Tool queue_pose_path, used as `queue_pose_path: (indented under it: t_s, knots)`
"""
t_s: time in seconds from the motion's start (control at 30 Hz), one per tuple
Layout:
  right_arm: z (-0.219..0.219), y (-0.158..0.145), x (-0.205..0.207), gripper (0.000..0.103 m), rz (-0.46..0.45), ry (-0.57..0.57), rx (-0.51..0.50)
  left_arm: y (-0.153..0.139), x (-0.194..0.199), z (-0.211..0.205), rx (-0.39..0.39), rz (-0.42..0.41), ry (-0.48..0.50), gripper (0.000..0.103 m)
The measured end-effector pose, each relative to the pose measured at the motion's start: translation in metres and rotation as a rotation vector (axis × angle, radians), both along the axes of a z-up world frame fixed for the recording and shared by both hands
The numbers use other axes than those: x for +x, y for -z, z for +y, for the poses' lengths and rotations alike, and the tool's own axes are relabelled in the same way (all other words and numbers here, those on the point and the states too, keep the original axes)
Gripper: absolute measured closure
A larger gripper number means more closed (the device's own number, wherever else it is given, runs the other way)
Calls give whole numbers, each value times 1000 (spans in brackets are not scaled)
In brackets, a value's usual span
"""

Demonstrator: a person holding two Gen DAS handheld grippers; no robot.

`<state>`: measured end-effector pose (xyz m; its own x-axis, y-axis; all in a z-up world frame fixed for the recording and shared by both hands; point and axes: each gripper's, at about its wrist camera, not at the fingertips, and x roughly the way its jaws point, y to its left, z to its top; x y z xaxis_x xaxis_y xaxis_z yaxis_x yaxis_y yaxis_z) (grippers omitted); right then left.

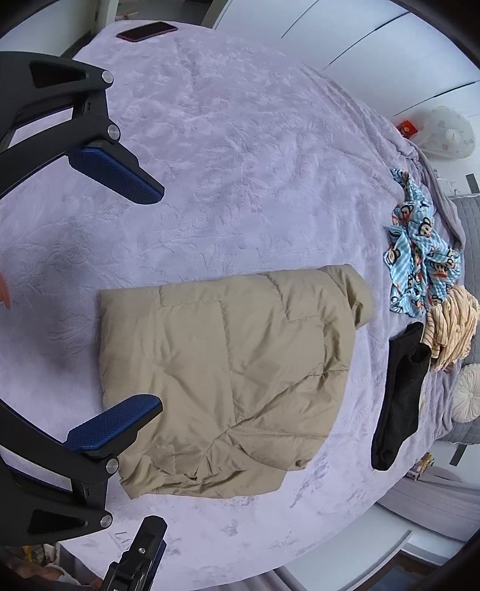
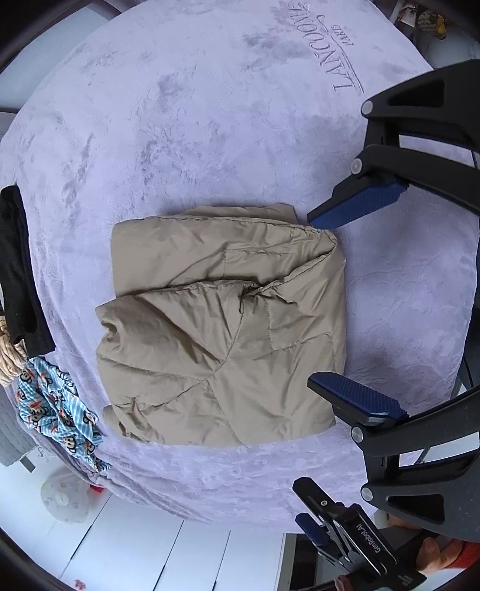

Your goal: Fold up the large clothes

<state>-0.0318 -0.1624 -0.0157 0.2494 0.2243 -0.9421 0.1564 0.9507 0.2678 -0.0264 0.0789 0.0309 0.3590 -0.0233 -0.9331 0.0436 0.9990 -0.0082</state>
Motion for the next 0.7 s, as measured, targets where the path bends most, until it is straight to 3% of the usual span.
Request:
queue_pose_path:
  t_s: [0.27,0.33,0.5,0.7]
  knots:
    - [6,-47,0,14,-160,18,-92,-41,3,-5,-26,-70,-6,0]
    - [9,-57,3,0,-188,15,-111,-49,3,-6,-19,-90,-9,0]
    - [13,-83,9,0,-260,1,-126,-71,5,-5,-3,-144,-21,0]
    - [22,-109,19,0,-279,-19,-129,-89,8,3,-7,-173,-69,0]
